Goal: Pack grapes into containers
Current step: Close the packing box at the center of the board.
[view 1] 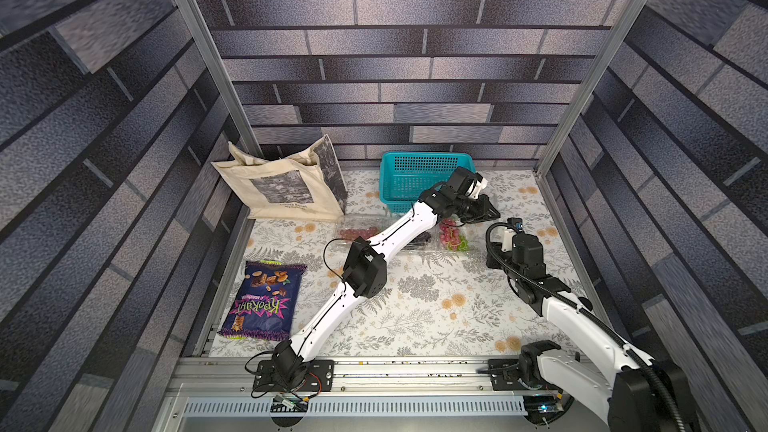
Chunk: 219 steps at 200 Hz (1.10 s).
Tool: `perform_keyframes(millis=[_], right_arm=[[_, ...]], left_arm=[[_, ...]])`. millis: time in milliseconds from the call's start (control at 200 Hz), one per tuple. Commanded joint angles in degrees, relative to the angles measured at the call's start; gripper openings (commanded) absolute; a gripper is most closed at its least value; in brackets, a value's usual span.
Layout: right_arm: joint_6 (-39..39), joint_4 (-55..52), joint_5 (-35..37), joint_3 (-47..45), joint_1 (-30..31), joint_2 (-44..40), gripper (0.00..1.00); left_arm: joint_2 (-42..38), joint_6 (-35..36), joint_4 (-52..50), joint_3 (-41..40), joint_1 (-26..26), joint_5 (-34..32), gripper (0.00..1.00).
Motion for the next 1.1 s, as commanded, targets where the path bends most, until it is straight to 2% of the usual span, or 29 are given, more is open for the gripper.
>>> perform_keyframes(millis=[0,301,436,601,676,756,1092], right_arm=[[0.04,-2.24,3.54,1.25,0.32,-2.28,0.45],[1.47,-5.44,13.45,1.36,0.15,-7.89,0.81],[2.72,-7.58,18.24,2.71,-1.10,-8.18,0.90],[5.05,-9.18,15.54,4.66,-6.78,-10.02,0.95],[5.36,-10.95,15.11,6.90,-9.69,-9.23,1.00],[5.55,-11.76,14.43,8.95,-12.10,-7.44,1.00],[5.26,-12.41,11.21,15.60,-14.93,1.43,1.00]], left_arm=[[-2.34,2.25,-2.21,0.10,0.73,0.43,0.18],[-2.58,0.96,-1.32,0.06,-0.09,0.55,0.18],[-2.35,-1.10,0.24,0.10,-0.53,0.52,0.18],[-2.06,-3.50,2.57,0.10,-1.10,-0.16,0.18],[-2.00,-4.42,3.80,0.26,-1.38,-0.53,0.18],[-1.42,-4.52,3.51,1.82,-1.85,-1.28,0.18],[-0.09,-7.90,6.39,3.18,-4.76,-2.90,0.18]])
